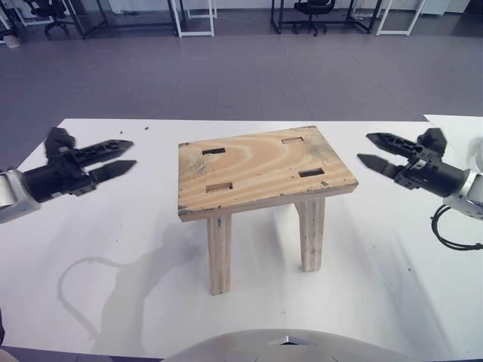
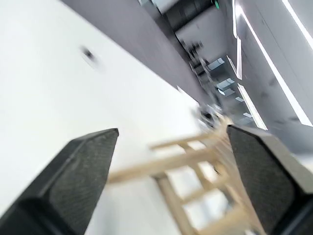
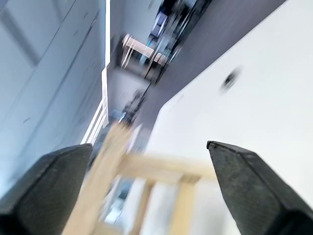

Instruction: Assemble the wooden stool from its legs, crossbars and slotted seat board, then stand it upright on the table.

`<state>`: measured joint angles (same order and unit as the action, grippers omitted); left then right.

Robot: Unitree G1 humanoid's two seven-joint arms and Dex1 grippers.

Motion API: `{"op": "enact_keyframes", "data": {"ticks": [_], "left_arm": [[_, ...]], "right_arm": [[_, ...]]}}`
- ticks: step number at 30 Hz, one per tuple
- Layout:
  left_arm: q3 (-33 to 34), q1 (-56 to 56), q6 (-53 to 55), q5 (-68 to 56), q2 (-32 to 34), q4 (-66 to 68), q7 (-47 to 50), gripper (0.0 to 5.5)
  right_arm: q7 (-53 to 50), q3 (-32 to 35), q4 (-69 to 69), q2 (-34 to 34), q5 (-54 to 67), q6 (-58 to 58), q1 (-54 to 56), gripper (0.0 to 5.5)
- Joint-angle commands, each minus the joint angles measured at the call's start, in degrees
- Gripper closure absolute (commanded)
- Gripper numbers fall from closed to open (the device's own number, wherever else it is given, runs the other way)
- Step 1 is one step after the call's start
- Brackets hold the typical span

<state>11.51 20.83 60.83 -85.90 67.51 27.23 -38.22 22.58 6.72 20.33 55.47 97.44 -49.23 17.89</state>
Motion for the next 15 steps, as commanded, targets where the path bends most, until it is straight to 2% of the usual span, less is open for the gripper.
{"op": "enact_keyframes", "data": {"ticks": [1, 4, 6, 9, 15], "left_arm": [[-2.0, -13.1, -47.5, 37.1, -14.5, -6.1, 9.7, 1.45], [-7.5, -14.1, -65.4, 54.3, -20.4, -0.2, 20.3, 1.45], [-6.2, -11.3, -70.2, 57.4, -23.9, 6.1, 24.1, 1.45], [-5.5, -6.6, -74.1, 60.7, -27.3, 10.9, 23.6, 1.45], [-5.9, 1.8, -77.8, 66.5, -33.8, 16.5, 18.0, 1.45]], "right_arm": [[-11.0, -2.7, -5.1, -14.2, -40.1, 38.4, -11.9, 1.14], [-12.2, -6.2, 0.7, -20.1, -51.7, 47.9, -8.3, 1.14], [-12.2, -8.1, 4.5, -22.8, -58.5, 52.1, -5.0, 1.14], [-12.4, -8.6, 7.9, -25.3, -67.0, 57.4, -2.1, 1.14], [-15.0, -3.9, 13.9, -29.8, -77.0, 64.5, -0.1, 1.14]]}}
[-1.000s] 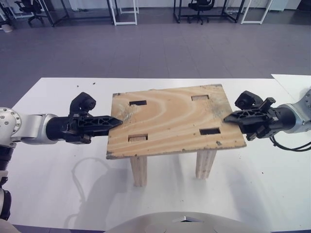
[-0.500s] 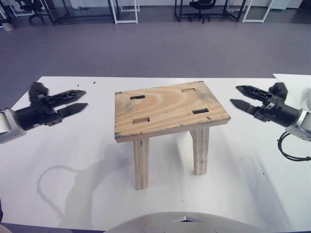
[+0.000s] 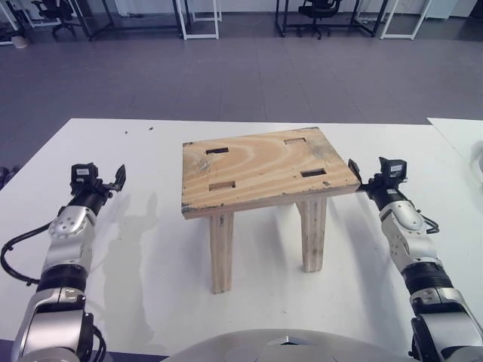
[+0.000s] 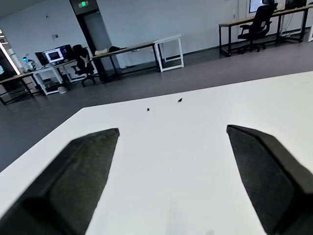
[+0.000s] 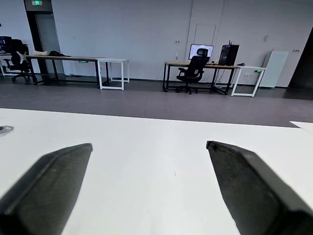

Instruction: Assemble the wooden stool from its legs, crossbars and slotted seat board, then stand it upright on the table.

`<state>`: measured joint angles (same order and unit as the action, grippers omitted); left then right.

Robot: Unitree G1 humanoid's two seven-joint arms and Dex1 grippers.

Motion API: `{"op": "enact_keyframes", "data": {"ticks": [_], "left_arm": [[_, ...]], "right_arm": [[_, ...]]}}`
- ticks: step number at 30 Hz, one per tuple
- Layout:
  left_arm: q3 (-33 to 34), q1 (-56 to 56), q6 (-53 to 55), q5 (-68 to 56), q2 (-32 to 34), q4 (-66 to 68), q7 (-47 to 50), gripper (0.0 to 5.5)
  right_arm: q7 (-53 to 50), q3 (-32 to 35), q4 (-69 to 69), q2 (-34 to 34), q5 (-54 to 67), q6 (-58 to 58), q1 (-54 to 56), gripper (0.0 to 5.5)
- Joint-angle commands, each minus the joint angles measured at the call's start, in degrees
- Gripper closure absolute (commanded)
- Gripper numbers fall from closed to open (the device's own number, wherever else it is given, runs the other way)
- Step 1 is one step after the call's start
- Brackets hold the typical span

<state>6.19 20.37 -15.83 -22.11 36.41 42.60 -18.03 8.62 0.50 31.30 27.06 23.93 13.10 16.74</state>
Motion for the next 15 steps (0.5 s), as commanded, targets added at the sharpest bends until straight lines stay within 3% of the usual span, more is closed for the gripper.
{"op": "enact_keyframes", "data": {"ticks": [1, 15], "left_arm": [[-0.5, 2.9, -1.3, 3.5, -3.3, 1.3, -2.7, 1.45], [1.9, 6.6, -1.7, 7.5, -6.3, 2.3, -7.5, 1.45]], "right_arm": [[-1.1, 2.8, 3.8, -1.8, -4.7, 2.7, 1.4, 1.14], [-2.7, 8.1, 6.5, -4.7, -13.3, 5.2, 1.9, 1.14]]}}
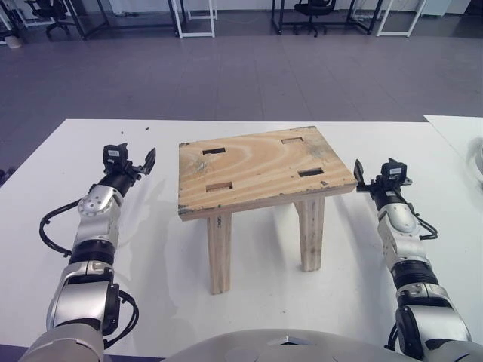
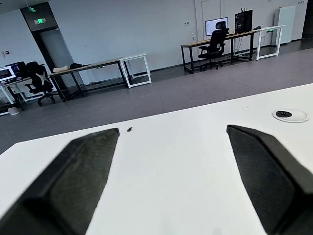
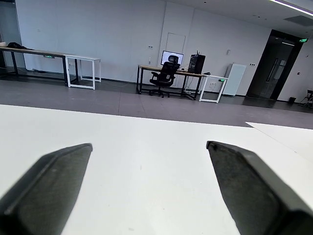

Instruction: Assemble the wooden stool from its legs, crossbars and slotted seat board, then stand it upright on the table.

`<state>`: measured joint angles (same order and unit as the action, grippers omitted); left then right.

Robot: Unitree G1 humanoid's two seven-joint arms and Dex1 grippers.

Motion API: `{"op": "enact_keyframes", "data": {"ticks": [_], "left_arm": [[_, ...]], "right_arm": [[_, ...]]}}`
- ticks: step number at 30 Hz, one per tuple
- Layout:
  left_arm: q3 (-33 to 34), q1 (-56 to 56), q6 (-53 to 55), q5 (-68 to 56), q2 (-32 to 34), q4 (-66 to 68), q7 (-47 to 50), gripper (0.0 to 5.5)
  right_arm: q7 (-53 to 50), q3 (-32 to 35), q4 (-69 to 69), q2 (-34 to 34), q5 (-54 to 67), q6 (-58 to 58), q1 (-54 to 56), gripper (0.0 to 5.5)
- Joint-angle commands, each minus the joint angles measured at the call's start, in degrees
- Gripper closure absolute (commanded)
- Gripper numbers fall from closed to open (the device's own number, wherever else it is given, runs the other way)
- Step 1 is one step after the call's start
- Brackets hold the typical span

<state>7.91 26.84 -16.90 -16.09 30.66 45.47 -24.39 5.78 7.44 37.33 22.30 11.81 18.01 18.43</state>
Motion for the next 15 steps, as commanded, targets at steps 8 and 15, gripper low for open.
{"op": "enact_keyframes", "data": {"ticks": [8, 15], "left_arm": [[2.6, -5.3, -0.4, 1.7, -0.3, -7.3, -1.2, 1.45], [3.4, -7.9, 1.6, 2.2, -1.4, -11.3, -0.1, 1.45]], "right_arm": [[2.4, 2.6, 1.4, 0.8, -3.0, 0.8, 1.2, 1.14], [3.5, 3.4, 0.5, 0.6, -3.8, 0.4, 0.8, 1.14]]}}
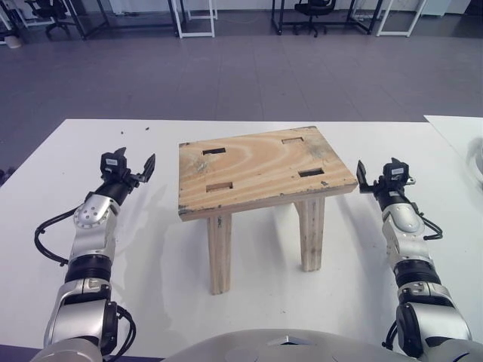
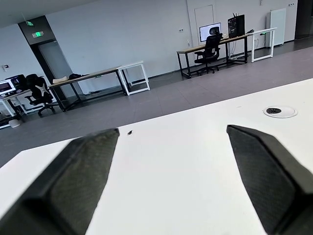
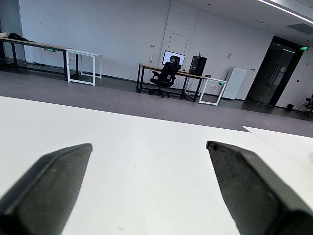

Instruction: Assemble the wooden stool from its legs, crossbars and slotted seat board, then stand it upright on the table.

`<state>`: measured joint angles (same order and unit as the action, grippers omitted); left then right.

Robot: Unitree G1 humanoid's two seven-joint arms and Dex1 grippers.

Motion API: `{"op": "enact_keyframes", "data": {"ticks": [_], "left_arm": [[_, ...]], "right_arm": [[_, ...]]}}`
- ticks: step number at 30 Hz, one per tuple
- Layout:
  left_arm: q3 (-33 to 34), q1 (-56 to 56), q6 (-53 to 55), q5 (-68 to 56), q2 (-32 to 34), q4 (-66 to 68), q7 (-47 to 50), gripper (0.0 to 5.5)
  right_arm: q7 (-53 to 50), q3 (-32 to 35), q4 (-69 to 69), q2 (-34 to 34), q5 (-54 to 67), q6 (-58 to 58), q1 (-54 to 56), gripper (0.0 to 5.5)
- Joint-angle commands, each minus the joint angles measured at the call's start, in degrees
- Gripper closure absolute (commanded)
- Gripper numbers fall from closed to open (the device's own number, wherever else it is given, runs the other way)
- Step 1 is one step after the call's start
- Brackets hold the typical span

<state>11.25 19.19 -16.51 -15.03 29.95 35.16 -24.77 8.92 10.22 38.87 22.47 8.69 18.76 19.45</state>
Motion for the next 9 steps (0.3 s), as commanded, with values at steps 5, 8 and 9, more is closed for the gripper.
{"op": "enact_keyframes", "data": {"ticks": [5, 8, 9], "left_arm": [[-0.2, 1.0, 0.8, 2.1, -1.6, -0.6, 1.2, 1.45], [0.5, -0.2, 0.6, 2.4, -2.1, -1.0, 2.0, 1.45], [0.9, -0.6, 0.6, 2.3, -2.1, -1.0, 2.1, 1.45]], "right_arm": [[1.2, 1.5, 0.5, 1.2, -0.7, -0.5, 1.0, 1.14], [2.0, 0.9, 1.6, 1.3, -1.2, -0.3, 2.4, 1.14], [1.9, 0.8, 2.0, 1.0, -1.3, -0.2, 3.0, 1.14]]}}
